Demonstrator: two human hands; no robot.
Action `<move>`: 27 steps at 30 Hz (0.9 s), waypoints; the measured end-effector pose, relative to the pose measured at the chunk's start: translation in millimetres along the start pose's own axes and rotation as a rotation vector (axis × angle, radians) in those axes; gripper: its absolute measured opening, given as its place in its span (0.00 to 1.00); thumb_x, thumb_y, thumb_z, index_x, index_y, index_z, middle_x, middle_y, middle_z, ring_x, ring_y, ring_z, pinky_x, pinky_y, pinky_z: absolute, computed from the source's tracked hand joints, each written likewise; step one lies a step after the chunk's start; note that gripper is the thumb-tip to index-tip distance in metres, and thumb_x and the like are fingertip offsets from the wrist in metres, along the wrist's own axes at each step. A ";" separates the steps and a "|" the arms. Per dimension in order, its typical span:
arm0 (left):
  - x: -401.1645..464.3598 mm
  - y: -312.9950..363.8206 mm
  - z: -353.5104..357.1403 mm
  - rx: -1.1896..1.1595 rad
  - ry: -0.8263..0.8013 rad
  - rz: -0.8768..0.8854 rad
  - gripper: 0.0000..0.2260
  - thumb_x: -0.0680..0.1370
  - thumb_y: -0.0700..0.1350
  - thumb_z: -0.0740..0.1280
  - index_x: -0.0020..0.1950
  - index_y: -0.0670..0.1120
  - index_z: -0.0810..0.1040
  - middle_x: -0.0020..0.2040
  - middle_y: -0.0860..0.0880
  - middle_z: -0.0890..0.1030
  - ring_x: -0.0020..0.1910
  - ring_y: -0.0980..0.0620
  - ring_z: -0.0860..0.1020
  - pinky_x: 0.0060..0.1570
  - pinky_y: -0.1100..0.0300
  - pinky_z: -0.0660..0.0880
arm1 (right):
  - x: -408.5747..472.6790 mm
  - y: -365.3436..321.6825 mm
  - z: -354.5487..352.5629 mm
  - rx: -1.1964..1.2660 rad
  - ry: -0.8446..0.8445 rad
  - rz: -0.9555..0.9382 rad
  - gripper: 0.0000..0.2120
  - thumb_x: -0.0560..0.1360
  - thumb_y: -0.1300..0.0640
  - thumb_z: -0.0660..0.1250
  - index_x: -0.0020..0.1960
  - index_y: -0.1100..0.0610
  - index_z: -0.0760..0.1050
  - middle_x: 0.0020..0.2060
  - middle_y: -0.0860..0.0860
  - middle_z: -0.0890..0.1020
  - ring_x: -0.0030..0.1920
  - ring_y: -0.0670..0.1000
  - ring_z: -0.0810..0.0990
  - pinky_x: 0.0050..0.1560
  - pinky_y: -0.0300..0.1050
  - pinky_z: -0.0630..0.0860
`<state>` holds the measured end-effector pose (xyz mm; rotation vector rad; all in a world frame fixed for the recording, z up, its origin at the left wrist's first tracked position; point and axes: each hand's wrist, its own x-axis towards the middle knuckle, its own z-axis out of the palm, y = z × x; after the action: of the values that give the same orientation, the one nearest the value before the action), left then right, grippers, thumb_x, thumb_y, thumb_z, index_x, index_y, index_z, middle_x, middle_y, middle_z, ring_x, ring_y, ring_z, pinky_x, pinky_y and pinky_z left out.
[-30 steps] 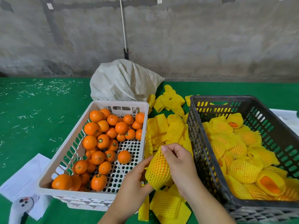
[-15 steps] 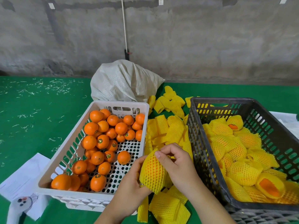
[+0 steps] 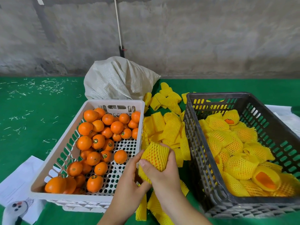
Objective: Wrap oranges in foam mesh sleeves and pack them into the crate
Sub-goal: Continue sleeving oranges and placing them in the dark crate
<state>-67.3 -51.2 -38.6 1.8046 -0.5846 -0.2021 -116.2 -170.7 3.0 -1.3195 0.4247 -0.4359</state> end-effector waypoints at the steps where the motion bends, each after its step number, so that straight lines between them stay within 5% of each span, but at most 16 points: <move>1: 0.2 1.0 0.3 0.024 0.021 0.019 0.31 0.79 0.48 0.75 0.78 0.63 0.66 0.69 0.62 0.72 0.52 0.56 0.82 0.51 0.68 0.77 | 9.9 -7.1 -8.9 -0.051 0.041 -0.029 0.32 0.60 0.41 0.80 0.59 0.29 0.70 0.52 0.34 0.81 0.51 0.39 0.83 0.44 0.37 0.82; 3: -0.1 1.1 -2.5 0.019 0.071 0.012 0.28 0.79 0.52 0.73 0.76 0.65 0.68 0.67 0.61 0.72 0.40 0.53 0.79 0.42 0.66 0.75 | 39.7 -27.8 -37.4 -0.163 0.150 -0.110 0.31 0.60 0.38 0.79 0.59 0.30 0.69 0.51 0.37 0.81 0.49 0.38 0.82 0.39 0.33 0.80; 6: -0.1 -2.6 -9.0 -0.078 0.082 -0.086 0.23 0.79 0.52 0.71 0.71 0.68 0.71 0.64 0.54 0.78 0.37 0.55 0.75 0.39 0.60 0.75 | 100.8 -55.9 -94.7 -0.327 0.297 -0.243 0.32 0.64 0.40 0.80 0.62 0.38 0.67 0.53 0.43 0.78 0.50 0.41 0.80 0.40 0.30 0.78; 9: 2.1 0.1 -9.9 -0.155 0.086 -0.129 0.19 0.79 0.49 0.70 0.67 0.67 0.75 0.63 0.55 0.79 0.37 0.55 0.75 0.40 0.59 0.77 | 168.8 -64.9 -137.0 -0.482 0.391 -0.146 0.39 0.69 0.43 0.79 0.72 0.43 0.62 0.67 0.50 0.73 0.67 0.54 0.75 0.63 0.45 0.78; 12: 5.3 0.2 -9.0 -0.231 0.093 -0.147 0.18 0.79 0.47 0.71 0.64 0.66 0.78 0.59 0.56 0.81 0.38 0.55 0.76 0.41 0.61 0.78 | 205.5 -50.1 -155.6 -0.539 0.401 0.044 0.41 0.78 0.36 0.66 0.83 0.47 0.51 0.81 0.53 0.56 0.80 0.57 0.57 0.78 0.59 0.59; 17: 8.7 -3.8 -8.1 -0.346 0.138 -0.201 0.16 0.77 0.45 0.71 0.61 0.61 0.82 0.55 0.51 0.82 0.37 0.52 0.78 0.38 0.59 0.79 | 202.0 -16.9 -163.3 -0.343 0.570 0.024 0.19 0.85 0.48 0.55 0.70 0.57 0.72 0.65 0.58 0.78 0.67 0.61 0.76 0.69 0.65 0.72; 23: 19.8 4.4 -4.6 -0.592 0.219 -0.340 0.13 0.75 0.40 0.71 0.57 0.51 0.86 0.51 0.46 0.83 0.35 0.48 0.77 0.36 0.58 0.78 | 190.0 -30.3 -132.2 -0.767 0.291 -0.213 0.19 0.83 0.49 0.61 0.73 0.50 0.70 0.67 0.47 0.74 0.67 0.49 0.73 0.65 0.49 0.71; 27: 38.4 5.5 -18.5 -0.537 0.181 -0.409 0.07 0.80 0.44 0.72 0.57 0.50 0.86 0.48 0.47 0.84 0.41 0.48 0.81 0.40 0.57 0.81 | 176.6 -32.7 -78.8 -1.235 -0.128 -0.416 0.20 0.82 0.48 0.64 0.73 0.47 0.71 0.74 0.50 0.68 0.73 0.55 0.62 0.72 0.55 0.64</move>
<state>-27.9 -55.2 -21.7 1.3772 -0.0136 -0.4246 -10.9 -335.9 10.7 -2.6486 0.2966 -0.4294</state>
